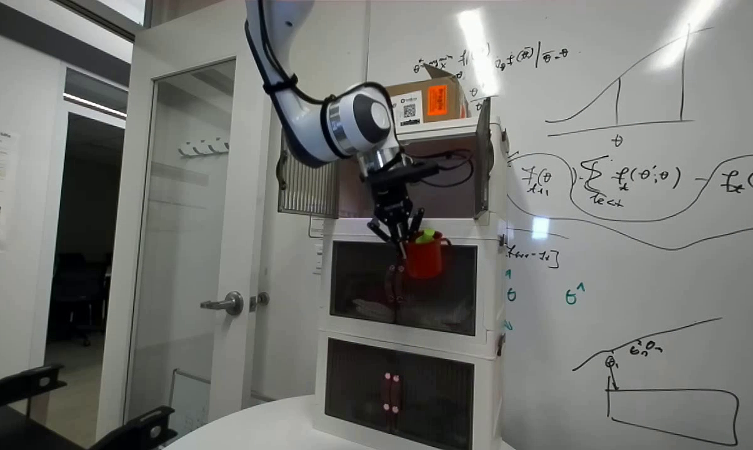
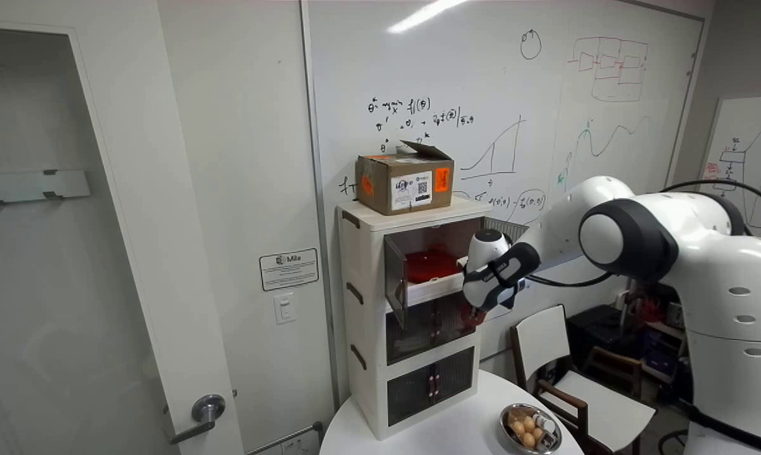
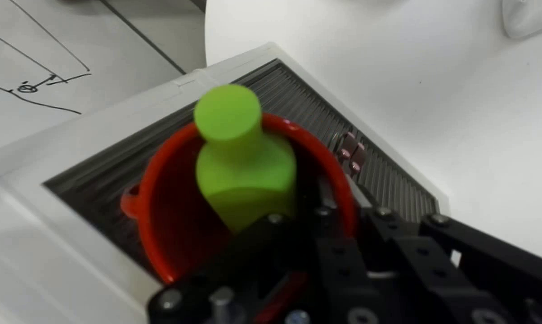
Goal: Put the orange cup in the top cabinet
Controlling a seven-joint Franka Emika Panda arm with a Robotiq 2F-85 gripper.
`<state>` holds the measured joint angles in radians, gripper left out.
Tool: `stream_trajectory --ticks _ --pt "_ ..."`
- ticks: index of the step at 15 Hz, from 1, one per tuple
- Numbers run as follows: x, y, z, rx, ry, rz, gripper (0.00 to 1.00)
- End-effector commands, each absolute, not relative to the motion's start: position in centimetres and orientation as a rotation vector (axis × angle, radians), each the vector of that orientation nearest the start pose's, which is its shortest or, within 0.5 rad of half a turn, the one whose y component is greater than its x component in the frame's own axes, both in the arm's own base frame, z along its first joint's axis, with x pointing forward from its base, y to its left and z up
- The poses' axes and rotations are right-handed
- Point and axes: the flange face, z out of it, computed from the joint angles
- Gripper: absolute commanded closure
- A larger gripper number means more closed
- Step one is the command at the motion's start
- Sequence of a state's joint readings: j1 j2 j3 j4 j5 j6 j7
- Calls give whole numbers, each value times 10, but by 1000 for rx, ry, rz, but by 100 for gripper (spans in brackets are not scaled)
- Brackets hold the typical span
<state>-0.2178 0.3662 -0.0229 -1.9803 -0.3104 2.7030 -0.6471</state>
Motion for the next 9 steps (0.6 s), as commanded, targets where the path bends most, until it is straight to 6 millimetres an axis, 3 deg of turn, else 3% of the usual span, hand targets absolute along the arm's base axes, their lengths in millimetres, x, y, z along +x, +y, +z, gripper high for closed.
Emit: stream_trajectory --ticks 1,4,9 --pt "611 -139 374 -3189 -955 -581 98" --pt "613 -130 401 -3126 -818 -662 98" --pt "618 -101 422 -3066 -702 -809 98"
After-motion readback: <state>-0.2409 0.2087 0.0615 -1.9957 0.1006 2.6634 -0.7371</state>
